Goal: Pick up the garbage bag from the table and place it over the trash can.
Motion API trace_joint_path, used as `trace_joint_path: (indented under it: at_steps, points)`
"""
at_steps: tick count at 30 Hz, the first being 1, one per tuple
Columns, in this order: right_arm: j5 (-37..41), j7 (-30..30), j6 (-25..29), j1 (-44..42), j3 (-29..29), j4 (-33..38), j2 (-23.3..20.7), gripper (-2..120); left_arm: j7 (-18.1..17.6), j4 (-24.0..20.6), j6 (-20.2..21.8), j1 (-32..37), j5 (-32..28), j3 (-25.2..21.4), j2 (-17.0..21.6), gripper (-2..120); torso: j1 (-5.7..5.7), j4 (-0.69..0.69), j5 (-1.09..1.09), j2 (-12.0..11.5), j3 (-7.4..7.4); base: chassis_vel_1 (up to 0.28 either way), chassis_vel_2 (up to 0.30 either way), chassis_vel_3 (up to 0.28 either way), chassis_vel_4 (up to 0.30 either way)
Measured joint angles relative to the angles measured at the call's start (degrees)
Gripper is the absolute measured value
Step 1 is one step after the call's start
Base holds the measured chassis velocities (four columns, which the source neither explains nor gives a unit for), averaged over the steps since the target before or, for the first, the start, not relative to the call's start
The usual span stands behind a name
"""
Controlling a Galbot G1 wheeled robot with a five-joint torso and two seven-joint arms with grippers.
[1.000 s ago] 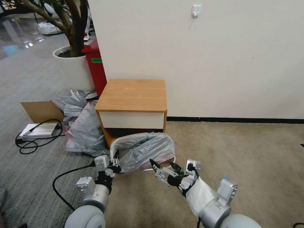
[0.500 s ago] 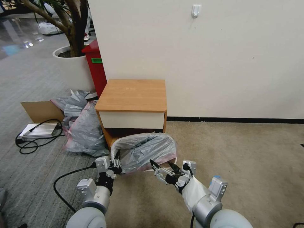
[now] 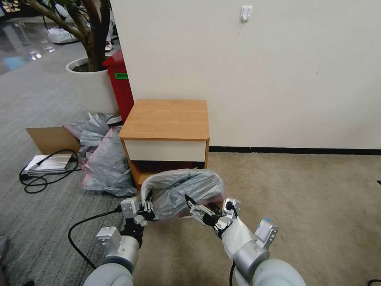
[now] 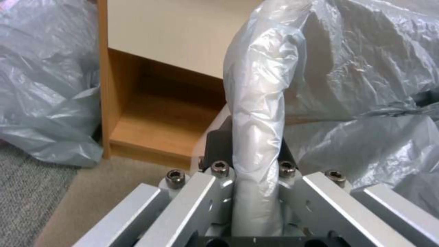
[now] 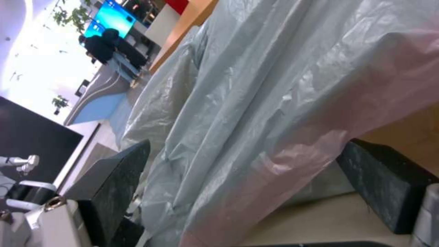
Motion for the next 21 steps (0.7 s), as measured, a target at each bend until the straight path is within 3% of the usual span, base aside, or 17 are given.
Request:
trace_joint_path:
  at_steps: [10,14,21]
  points:
    - [-1.5,-2.3,3.3,1.2,0.4,-3.1,0.4,95,-0.1,-0.6,0.1,0.1,-0.5,-0.3,-0.2,3,0.0,0.0,0.0,0.0,0.0,0.0,0.0,0.0,0.0]
    - [-1.0,-5.4,5.5,2.0,0.8,-4.2,1.2,89,-0.3,-0.6,0.1,0.2,-1.0,-0.2,-0.5,3,0.0,0.0,0.0,0.0,0.0,0.0,0.0,0.0,0.0]
    - [-1.0,-8.1,5.9,2.2,-0.5,-4.8,2.1,65,-0.3,-0.5,0.3,0.0,-1.7,0.1,-0.6,3,0.0,0.0,0.0,0.0,0.0,0.0,0.0,0.0,0.0]
